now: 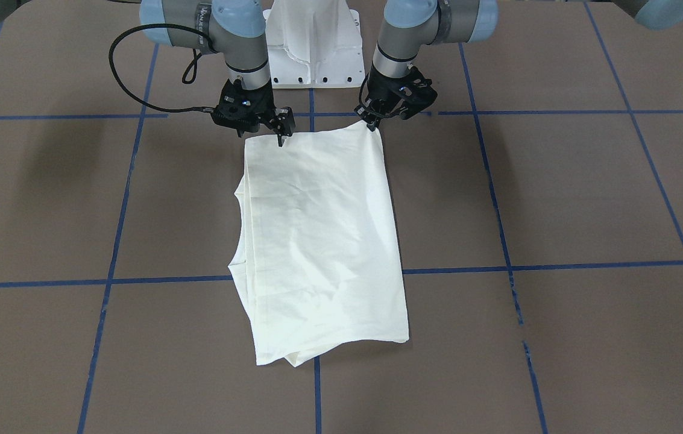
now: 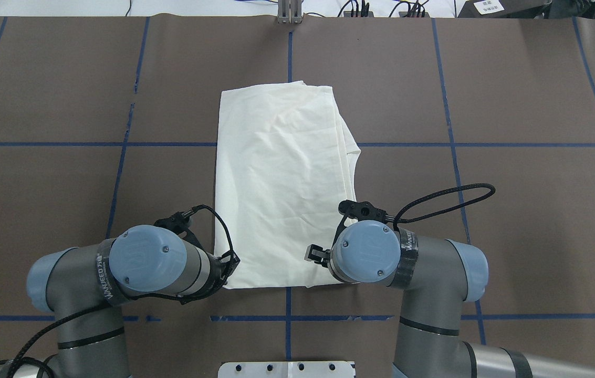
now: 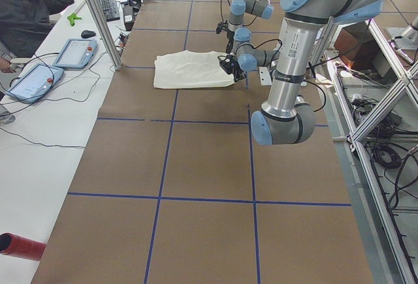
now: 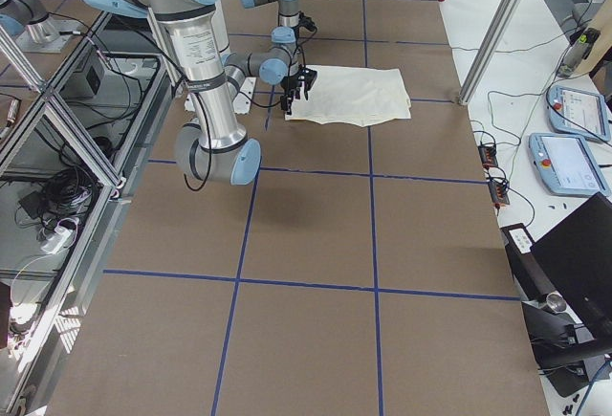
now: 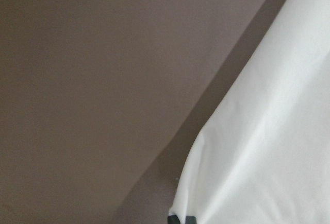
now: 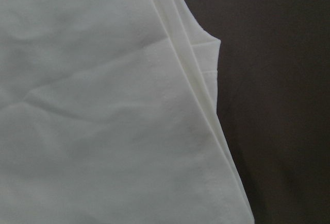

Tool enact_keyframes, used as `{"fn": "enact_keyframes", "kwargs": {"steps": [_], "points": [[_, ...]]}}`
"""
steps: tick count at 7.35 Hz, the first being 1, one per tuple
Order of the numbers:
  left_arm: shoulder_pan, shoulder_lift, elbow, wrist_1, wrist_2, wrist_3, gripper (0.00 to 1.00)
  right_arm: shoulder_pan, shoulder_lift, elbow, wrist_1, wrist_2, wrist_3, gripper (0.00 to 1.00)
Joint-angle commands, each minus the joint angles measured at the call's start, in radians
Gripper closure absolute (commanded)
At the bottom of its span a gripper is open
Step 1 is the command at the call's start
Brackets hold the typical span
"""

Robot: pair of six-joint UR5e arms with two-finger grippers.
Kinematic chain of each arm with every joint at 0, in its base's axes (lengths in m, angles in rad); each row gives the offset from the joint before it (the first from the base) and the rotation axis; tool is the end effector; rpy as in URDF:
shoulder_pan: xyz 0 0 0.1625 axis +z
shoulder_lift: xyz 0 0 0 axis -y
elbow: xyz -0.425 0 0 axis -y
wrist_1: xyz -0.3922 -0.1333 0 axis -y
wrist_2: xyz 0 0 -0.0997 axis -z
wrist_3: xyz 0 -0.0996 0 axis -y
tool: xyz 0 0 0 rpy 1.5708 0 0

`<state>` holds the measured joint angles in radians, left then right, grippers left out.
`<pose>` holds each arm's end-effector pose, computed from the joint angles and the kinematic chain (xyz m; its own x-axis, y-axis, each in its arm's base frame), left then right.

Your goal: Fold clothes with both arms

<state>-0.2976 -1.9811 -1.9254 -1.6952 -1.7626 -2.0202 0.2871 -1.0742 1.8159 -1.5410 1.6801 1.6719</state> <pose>0.5317 -0.2826 0.2648 0.4789 -0.5930 -0.6474 0.3934 0.8042 -0.4456 -0.5716 -0.2964 0.2727 0.6630 0.3004 0.6858 -0.2769 0.9494 -0.1482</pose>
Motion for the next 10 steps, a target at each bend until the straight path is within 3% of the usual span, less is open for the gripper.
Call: {"fn": "enact_keyframes", "kwargs": {"steps": [1,9,10], "points": [[0.0,-0.001,0.002,0.0,0.0,0.0,1.0,-0.009,-0.004,-0.041,0.067,-0.002,0.005,0.0],[0.0,-0.002,0.0,-0.001,0.002,0.0,1.0,-0.012,-0.035,-0.03,0.067,-0.002,0.006,0.0],[0.0,-0.002,0.0,-0.001,0.002,0.0,1.0,-0.014,-0.035,-0.032,0.067,-0.002,0.006,0.23]]}}
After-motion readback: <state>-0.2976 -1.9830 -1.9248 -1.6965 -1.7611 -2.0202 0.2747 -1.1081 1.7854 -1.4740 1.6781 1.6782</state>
